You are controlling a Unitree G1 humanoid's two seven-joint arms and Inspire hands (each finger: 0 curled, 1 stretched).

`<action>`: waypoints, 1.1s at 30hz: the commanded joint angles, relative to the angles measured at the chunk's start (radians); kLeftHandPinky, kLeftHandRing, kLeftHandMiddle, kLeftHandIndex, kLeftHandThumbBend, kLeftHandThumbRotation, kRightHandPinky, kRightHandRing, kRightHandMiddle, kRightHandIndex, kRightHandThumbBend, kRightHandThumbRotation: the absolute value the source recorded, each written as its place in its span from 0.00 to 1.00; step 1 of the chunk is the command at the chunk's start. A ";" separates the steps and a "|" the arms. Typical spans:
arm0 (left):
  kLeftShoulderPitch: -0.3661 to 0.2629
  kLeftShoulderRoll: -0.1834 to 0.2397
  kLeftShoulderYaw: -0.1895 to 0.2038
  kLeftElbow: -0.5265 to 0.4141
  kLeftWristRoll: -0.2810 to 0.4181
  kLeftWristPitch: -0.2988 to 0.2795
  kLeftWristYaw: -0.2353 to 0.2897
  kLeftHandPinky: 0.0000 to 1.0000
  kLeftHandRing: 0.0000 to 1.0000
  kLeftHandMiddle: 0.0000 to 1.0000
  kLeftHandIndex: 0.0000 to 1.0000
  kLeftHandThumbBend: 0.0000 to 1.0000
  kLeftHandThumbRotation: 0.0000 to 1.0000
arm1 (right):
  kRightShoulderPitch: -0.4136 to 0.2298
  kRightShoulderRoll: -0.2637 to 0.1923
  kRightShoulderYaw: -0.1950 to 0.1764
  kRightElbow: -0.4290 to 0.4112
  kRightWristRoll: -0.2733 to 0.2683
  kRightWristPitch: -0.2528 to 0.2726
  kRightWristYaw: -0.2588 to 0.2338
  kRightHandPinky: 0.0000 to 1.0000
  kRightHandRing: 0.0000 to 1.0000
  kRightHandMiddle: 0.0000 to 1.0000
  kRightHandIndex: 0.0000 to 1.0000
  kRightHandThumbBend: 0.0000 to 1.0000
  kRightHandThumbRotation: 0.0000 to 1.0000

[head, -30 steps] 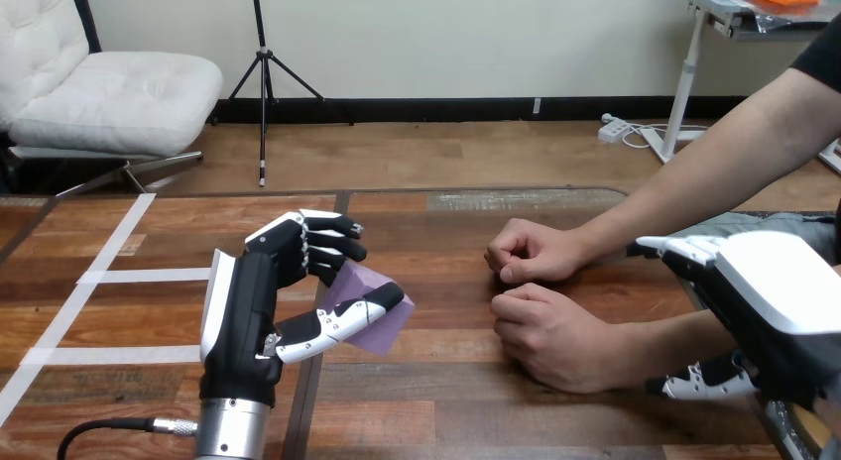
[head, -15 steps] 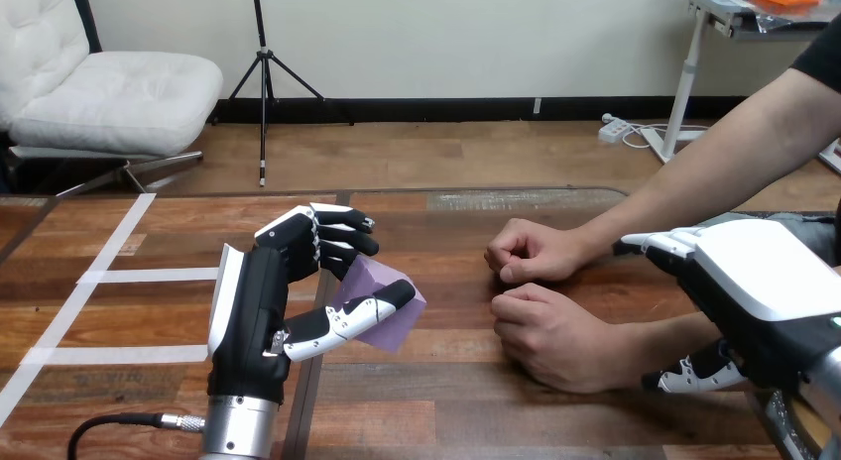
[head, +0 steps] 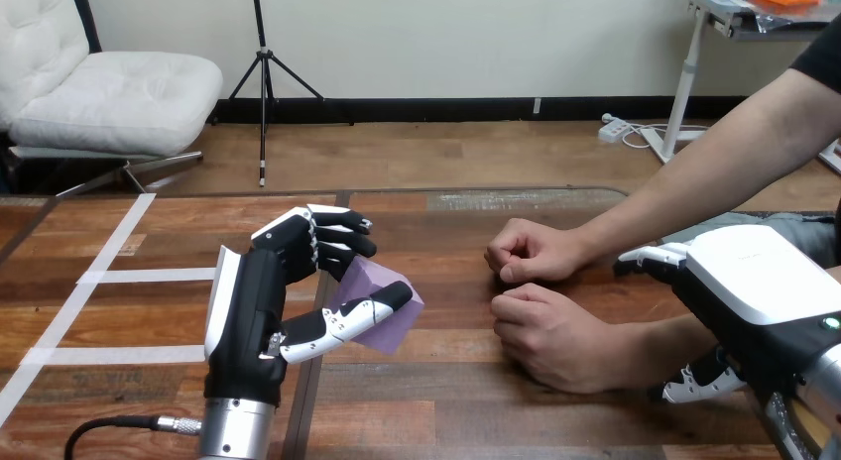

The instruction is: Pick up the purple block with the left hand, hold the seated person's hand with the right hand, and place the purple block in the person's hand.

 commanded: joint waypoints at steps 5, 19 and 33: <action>-0.024 -0.005 0.027 -0.060 -0.026 -0.028 -0.011 0.38 0.43 0.51 0.54 0.74 0.07 | -0.087 -0.038 0.015 -0.024 -0.009 0.013 0.016 0.77 0.80 0.80 0.79 0.90 0.03; -0.027 -0.010 0.037 -0.055 -0.054 -0.034 -0.042 0.37 0.43 0.51 0.54 0.74 0.05 | -0.094 -0.043 0.031 -0.022 -0.005 0.027 0.036 0.77 0.79 0.80 0.79 0.89 0.01; -0.025 -0.014 0.039 -0.062 -0.069 -0.027 -0.068 0.38 0.43 0.51 0.55 0.73 0.05 | -0.114 -0.046 0.054 -0.011 -0.035 0.050 0.064 0.77 0.80 0.80 0.79 0.88 0.00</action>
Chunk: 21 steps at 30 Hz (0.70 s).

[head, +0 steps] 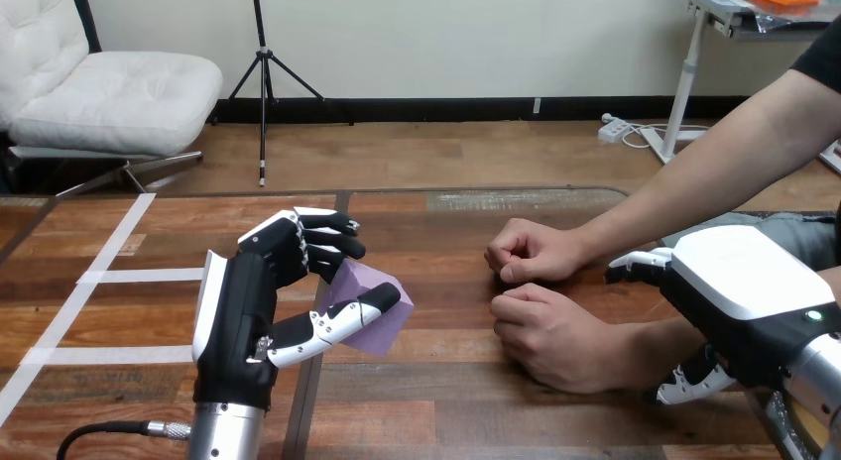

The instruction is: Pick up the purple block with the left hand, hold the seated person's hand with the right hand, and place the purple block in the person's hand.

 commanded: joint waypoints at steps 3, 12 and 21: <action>-0.035 -0.013 0.013 -0.064 -0.013 -0.018 -0.003 0.37 0.43 0.51 0.54 0.74 0.05 | -0.077 -0.039 0.016 -0.003 -0.018 0.009 0.005 0.77 0.80 0.80 0.79 0.88 0.00; -0.033 -0.017 0.013 -0.071 -0.018 -0.020 -0.005 0.37 0.43 0.51 0.54 0.74 0.04 | -0.091 -0.045 0.029 0.019 -0.026 0.007 0.002 0.77 0.79 0.79 0.78 0.88 0.00; -0.030 -0.018 0.011 -0.084 -0.027 -0.026 -0.014 0.37 0.43 0.51 0.54 0.74 0.04 | -0.108 -0.055 0.049 0.037 -0.061 0.015 0.002 0.76 0.78 0.78 0.76 0.87 0.00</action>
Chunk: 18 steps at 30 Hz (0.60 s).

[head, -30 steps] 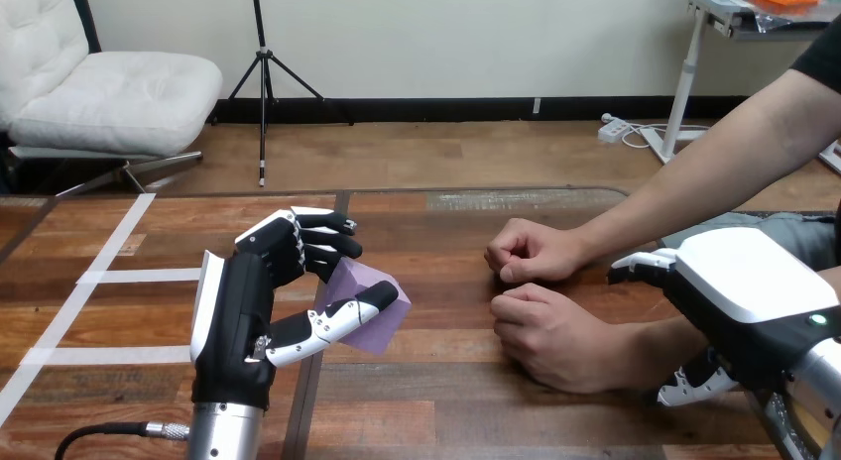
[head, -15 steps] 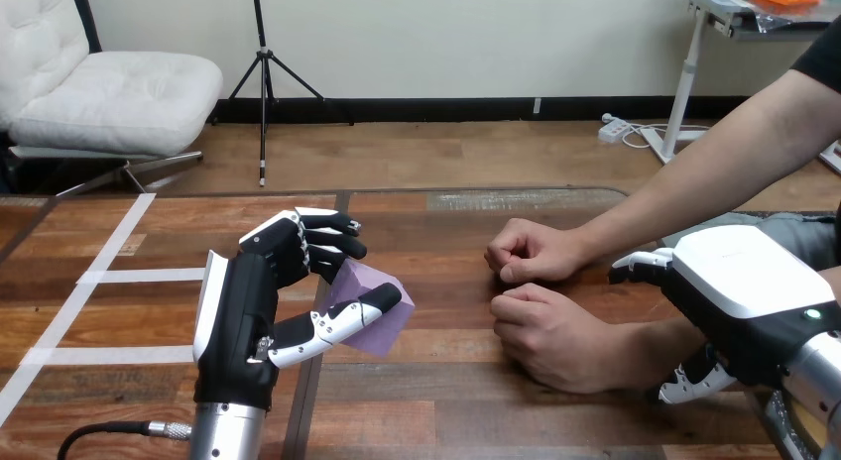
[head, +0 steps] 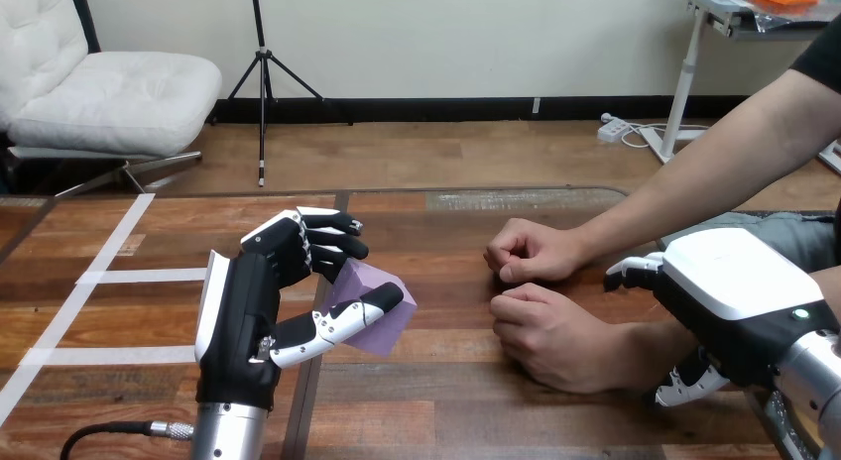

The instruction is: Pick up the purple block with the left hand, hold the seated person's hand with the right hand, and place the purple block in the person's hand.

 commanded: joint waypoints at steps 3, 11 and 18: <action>-0.028 -0.011 0.007 -0.087 -0.042 -0.021 -0.023 0.37 0.43 0.51 0.54 0.74 0.03 | -0.085 -0.046 0.017 0.015 -0.037 0.013 0.001 0.75 0.78 0.78 0.76 0.87 0.01; -0.017 -0.015 0.008 -0.109 -0.056 -0.014 -0.041 0.37 0.43 0.51 0.54 0.74 0.03 | -0.103 -0.057 0.041 0.023 -0.065 0.042 0.035 0.75 0.77 0.77 0.75 0.85 0.02; -0.010 -0.016 0.010 -0.126 -0.059 -0.010 -0.048 0.37 0.43 0.50 0.54 0.74 0.03 | -0.122 -0.051 0.058 0.029 -0.079 0.084 0.089 0.76 0.78 0.78 0.76 0.83 0.05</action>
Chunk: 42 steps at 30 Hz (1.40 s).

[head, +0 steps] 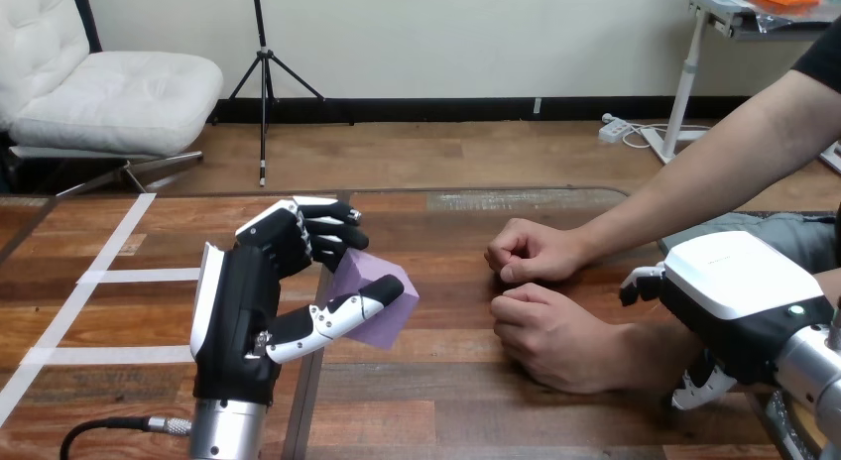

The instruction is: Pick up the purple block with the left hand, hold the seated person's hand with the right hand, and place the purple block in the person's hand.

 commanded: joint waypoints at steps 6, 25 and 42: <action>-0.019 -0.006 0.010 -0.070 -0.027 -0.009 -0.019 0.37 0.43 0.50 0.54 0.74 0.04 | -0.097 -0.015 0.029 0.010 -0.012 0.066 0.060 0.78 0.78 0.79 0.77 0.81 0.07; -0.010 -0.006 0.015 -0.088 -0.029 -0.013 -0.028 0.37 0.43 0.50 0.54 0.74 0.03 | -0.131 -0.017 0.083 0.018 -0.062 0.145 0.107 0.74 0.77 0.79 0.78 0.81 0.11; 0.000 -0.007 0.013 -0.104 -0.039 -0.009 -0.041 0.37 0.43 0.51 0.54 0.73 0.03 | -0.159 -0.013 0.127 0.082 -0.084 0.164 0.105 0.74 0.76 0.78 0.77 0.80 0.11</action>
